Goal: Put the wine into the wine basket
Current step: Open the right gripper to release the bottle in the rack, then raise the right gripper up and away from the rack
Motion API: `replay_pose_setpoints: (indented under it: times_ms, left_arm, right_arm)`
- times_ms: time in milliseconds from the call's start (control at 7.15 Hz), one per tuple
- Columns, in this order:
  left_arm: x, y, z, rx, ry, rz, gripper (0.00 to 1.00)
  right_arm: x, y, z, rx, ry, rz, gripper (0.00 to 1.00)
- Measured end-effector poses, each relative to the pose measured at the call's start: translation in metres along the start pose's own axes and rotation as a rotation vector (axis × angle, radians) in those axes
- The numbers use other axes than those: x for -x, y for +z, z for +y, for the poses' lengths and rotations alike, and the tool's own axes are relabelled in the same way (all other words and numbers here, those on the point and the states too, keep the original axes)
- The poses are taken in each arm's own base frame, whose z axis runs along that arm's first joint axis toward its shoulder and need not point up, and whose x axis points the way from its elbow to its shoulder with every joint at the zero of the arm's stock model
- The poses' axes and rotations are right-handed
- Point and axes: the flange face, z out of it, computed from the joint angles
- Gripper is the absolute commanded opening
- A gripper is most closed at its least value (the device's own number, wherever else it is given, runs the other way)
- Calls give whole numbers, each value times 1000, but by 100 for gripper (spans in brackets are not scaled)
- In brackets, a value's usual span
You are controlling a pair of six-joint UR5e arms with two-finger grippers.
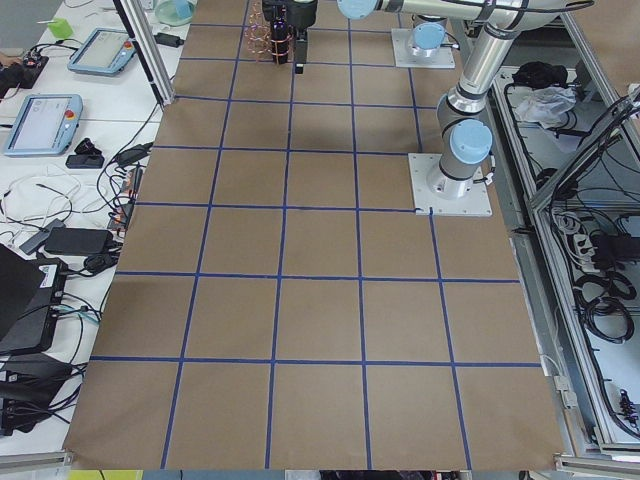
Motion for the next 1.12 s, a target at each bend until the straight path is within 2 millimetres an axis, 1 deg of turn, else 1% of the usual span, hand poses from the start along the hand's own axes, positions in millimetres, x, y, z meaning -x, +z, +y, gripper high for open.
replay_pose_setpoints:
  times_ms: [140,280,420,559,699,839,1119]
  left_arm:
    - [0,0,0,0,0,0,100]
    - [0,0,0,-1,0,0,100]
    - [0,0,1,-1,0,0,100]
    - [0,0,1,0,0,0,100]
    - [0,0,1,0,0,0,100]
    - [0,0,1,1,0,-1,100]
    - [0,0,2,3,0,-1,100]
  right_arm:
    - [29,-21,10,14,70,0,100]
    - [62,-36,18,25,122,13,100]
    - [94,-45,22,28,167,31,100]
    - [120,-49,26,26,230,39,100]
    - [134,-50,28,32,284,40,100]
    - [140,-49,29,42,307,40,100]
    - [143,-44,32,79,315,40,100]
